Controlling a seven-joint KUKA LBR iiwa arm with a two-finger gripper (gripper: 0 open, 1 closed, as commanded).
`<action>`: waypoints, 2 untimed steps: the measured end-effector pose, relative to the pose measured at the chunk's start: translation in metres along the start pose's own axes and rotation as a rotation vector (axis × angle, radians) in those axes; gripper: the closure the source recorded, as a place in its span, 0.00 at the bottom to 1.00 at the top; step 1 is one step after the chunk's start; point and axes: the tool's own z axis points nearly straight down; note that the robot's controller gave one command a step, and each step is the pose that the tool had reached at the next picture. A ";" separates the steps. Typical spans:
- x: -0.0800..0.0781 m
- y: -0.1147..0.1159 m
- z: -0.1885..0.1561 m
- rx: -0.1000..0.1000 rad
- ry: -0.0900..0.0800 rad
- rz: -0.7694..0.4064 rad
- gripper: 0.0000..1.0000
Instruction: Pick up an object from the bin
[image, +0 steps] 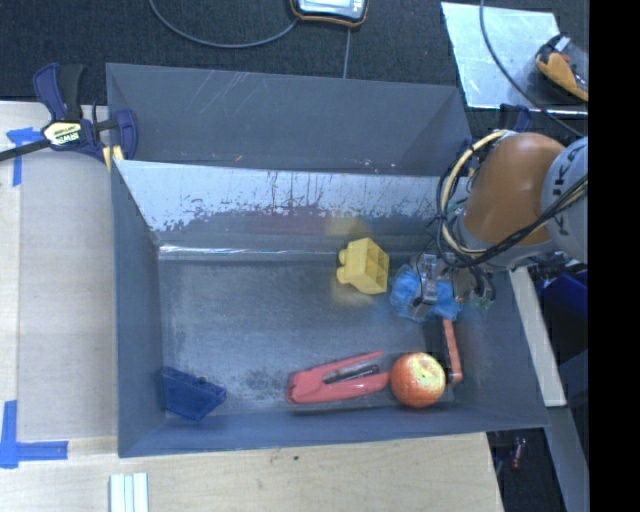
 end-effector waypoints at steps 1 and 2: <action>0.000 0.000 0.000 0.000 0.000 -0.001 1.00; 0.003 0.000 -0.018 -0.001 0.007 -0.001 1.00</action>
Offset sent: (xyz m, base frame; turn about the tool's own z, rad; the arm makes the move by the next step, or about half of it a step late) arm -0.0002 0.0005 0.0568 -0.0010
